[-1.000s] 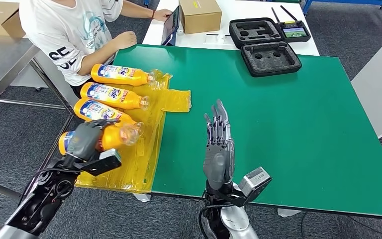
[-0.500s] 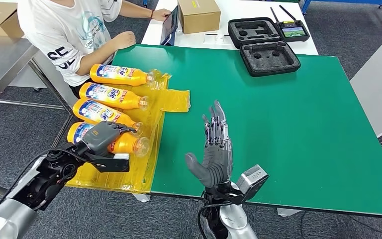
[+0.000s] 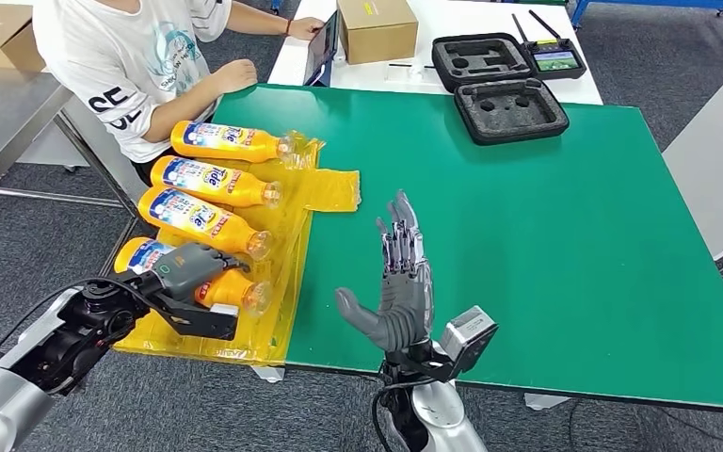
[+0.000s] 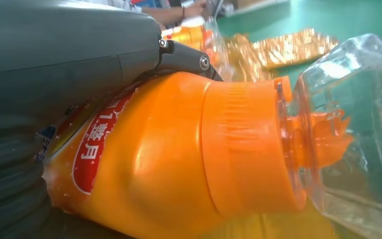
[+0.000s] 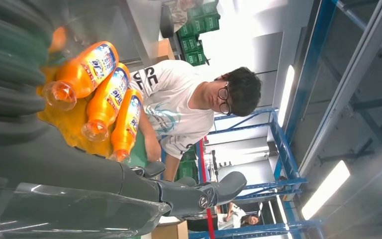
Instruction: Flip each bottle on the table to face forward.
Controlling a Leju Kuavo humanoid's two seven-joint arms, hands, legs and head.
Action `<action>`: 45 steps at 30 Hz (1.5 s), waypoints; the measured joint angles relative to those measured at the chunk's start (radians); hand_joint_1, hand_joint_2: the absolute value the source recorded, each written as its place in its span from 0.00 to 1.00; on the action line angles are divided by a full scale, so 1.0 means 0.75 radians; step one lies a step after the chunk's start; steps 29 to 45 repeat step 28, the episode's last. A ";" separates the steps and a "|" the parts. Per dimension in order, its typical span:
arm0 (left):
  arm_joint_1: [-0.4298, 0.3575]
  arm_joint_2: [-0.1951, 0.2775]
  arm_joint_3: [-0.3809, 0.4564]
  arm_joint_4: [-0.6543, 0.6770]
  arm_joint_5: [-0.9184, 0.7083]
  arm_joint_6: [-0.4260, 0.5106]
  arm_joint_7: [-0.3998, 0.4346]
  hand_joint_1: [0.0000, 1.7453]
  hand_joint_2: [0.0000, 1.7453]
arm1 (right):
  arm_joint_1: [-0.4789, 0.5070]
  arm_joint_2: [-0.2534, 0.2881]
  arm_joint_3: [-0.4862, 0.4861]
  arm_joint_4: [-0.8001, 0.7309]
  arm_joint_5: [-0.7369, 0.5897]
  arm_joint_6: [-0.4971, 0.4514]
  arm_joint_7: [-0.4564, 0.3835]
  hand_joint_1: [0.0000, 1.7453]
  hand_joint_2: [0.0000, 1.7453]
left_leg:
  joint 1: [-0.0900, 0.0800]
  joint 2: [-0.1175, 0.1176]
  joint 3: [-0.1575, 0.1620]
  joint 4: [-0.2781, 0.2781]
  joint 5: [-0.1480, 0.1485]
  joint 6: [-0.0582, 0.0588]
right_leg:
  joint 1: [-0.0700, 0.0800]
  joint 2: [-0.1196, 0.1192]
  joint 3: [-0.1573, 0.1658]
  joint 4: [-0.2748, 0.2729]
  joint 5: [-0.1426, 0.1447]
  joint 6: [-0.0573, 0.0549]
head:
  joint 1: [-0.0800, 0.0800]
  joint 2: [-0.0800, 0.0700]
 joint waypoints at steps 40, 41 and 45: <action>0.042 -0.134 -0.036 0.116 0.015 0.071 0.075 0.00 0.00 | -0.042 0.000 0.044 0.124 -0.003 -0.041 0.000 0.00 1.00 | 0.000 -0.001 0.000 0.000 0.001 0.001 | 0.000 -0.001 0.001 0.000 0.000 0.000 | 0.000 0.000; 0.042 -0.134 -0.036 0.116 0.015 0.071 0.075 0.00 0.00 | -0.042 0.000 0.044 0.124 -0.003 -0.041 0.000 0.00 1.00 | 0.000 -0.001 0.000 0.000 0.001 0.001 | 0.000 -0.001 0.001 0.000 0.000 0.000 | 0.000 0.000; 0.042 -0.134 -0.036 0.116 0.015 0.071 0.075 0.00 0.00 | -0.042 0.000 0.044 0.124 -0.003 -0.041 0.000 0.00 1.00 | 0.000 -0.001 0.000 0.000 0.001 0.001 | 0.000 -0.001 0.001 0.000 0.000 0.000 | 0.000 0.000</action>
